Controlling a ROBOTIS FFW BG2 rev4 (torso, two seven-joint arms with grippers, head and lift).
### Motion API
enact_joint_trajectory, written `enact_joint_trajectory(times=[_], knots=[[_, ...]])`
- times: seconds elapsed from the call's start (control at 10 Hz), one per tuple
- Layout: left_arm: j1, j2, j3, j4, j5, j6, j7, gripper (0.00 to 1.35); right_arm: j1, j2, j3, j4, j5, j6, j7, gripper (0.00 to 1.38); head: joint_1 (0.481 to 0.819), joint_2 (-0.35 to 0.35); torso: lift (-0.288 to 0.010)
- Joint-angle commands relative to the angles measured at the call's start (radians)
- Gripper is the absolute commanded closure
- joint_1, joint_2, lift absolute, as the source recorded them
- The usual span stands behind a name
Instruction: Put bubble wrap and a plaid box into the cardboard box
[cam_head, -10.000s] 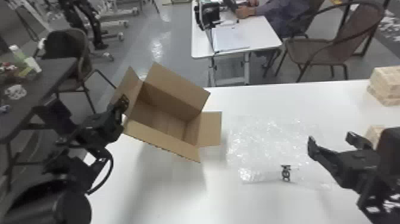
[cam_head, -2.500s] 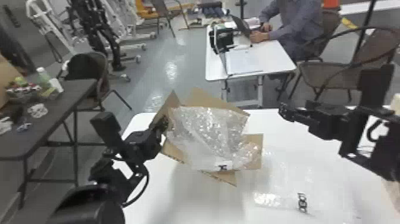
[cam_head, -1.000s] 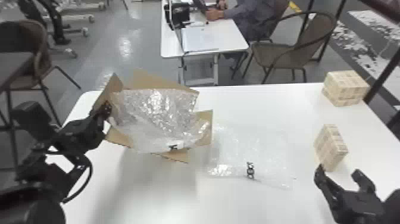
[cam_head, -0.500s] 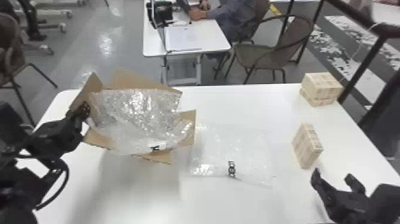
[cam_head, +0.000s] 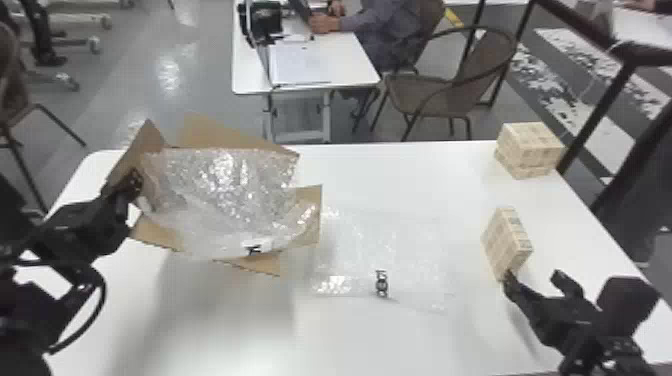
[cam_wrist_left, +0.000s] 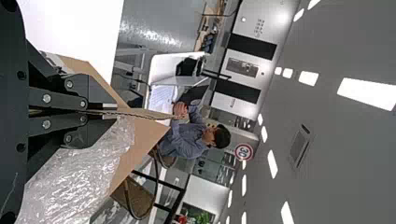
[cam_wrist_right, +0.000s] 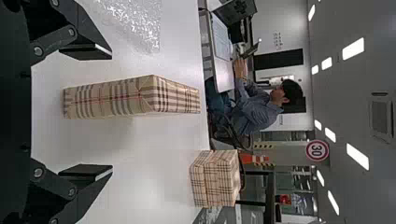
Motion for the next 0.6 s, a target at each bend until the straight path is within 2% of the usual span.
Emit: enact_joint_trajectory(times=[0.0, 0.5], knots=[[-0.001, 0.0, -0.001, 0.0, -0.002, -0.001, -0.001, 1.22, -0.037, -0.01, 0.0, 0.039, 0.002, 0.004, 0.022, 0.4, 0.695, -0.04, -0.108], [-0.003, -0.002, -0.004, 0.002, -0.005, -0.006, -0.003, 1.22, -0.135, -0.012, 0.006, 0.122, 0.034, -0.002, 0.065, 0.4, 0.695, -0.033, -0.108]])
